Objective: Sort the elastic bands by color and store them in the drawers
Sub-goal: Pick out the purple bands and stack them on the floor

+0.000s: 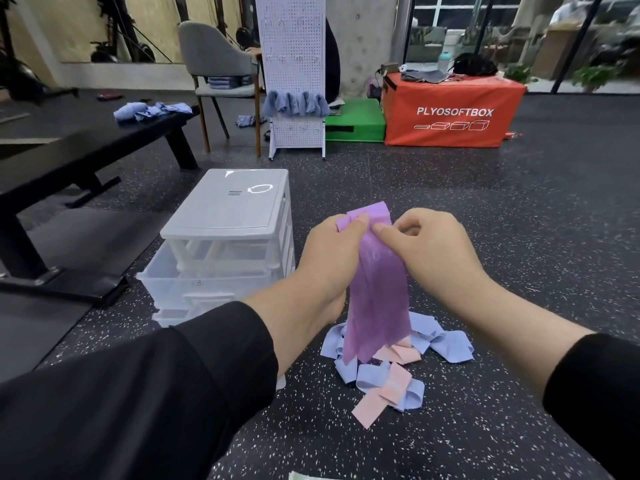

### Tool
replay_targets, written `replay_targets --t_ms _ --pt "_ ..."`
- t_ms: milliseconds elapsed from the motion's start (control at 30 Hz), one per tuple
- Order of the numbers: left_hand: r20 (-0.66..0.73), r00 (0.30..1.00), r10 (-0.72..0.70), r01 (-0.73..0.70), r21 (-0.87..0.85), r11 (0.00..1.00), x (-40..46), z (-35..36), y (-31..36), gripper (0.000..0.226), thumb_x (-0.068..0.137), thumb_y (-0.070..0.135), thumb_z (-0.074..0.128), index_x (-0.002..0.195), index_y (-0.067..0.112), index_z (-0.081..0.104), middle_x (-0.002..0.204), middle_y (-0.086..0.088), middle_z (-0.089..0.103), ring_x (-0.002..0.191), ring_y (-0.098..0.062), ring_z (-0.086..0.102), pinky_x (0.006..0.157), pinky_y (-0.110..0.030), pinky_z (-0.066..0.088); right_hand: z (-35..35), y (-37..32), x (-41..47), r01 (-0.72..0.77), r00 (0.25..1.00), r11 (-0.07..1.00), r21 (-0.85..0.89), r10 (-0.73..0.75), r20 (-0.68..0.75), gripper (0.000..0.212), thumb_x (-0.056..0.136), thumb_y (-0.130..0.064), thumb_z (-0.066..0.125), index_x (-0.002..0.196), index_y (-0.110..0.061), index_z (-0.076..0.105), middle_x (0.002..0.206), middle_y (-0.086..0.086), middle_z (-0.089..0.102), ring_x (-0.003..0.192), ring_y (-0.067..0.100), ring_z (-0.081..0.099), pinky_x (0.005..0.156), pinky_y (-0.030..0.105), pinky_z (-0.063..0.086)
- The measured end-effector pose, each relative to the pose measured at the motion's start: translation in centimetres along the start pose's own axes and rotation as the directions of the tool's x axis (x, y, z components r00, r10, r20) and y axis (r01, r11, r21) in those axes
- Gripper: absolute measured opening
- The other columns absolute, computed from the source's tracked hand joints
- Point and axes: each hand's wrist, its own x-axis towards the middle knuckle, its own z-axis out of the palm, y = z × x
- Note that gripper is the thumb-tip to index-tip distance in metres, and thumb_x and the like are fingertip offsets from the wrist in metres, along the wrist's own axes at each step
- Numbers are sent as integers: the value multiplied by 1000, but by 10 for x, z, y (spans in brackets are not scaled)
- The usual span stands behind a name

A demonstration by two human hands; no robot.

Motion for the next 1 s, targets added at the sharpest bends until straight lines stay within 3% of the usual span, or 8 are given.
replay_targets --t_ms 167,300,400,500,633,767,900,1000 --pt "-11 999 48 -48 54 997 3 -3 5 22 84 42 59 90 24 70 107 -11 75 106 -30 70 103 -57 50 2 -4 2 1 993 984 181 -23 118 40 95 -40 64 130 -27 53 112 -10 64 99 7 63 85 31 49" --pt "24 991 129 -131 139 982 0 1 12 28 87 45 52 98 24 67 107 -9 75 109 -29 69 101 -51 52 5 -9 -2 123 966 989 83 -138 217 20 103 -34 49 114 -23 62 101 -8 69 91 13 62 79 20 47" --pt "81 982 170 -184 227 956 -1 2 13 29 91 46 43 100 24 61 98 3 68 93 -16 63 95 -41 50 7 -14 -6 156 966 985 80 -169 197 13 104 -29 49 101 -21 60 85 -14 60 73 -7 54 60 5 36" --pt "123 970 208 -238 348 907 0 3 15 28 102 43 42 112 21 56 103 4 65 97 -14 60 98 -38 48 5 -17 -5 177 974 973 148 -195 117 20 100 -17 53 86 -26 63 74 -13 58 60 -9 49 56 8 36" --pt "111 978 174 -203 365 909 0 2 16 35 106 43 43 134 22 47 121 6 63 104 -5 59 87 -23 44 3 -13 -1 68 990 938 341 -106 94 17 95 -21 59 102 -23 75 89 3 74 72 7 54 68 31 47" --pt "169 967 190 -243 397 885 -2 -2 14 29 109 37 37 122 22 58 118 4 65 114 -12 60 104 -36 46 2 -12 1 -35 979 875 482 -68 194 16 84 -20 69 100 -18 72 94 20 73 79 20 57 71 41 43" --pt "253 953 167 -251 351 902 -3 -8 12 25 107 41 41 124 35 58 131 11 60 120 -3 56 110 -32 41 -5 -10 4 -68 970 894 443 -44 238 6 84 -10 69 84 -4 66 71 12 58 68 19 52 62 37 42" --pt "307 948 86 -189 324 927 3 -20 6 57 96 48 61 146 27 43 140 7 59 125 -7 60 101 -28 49 -8 -11 1 -122 966 865 486 -8 258 2 87 -2 64 88 -4 65 70 10 58 64 19 54 57 31 46"
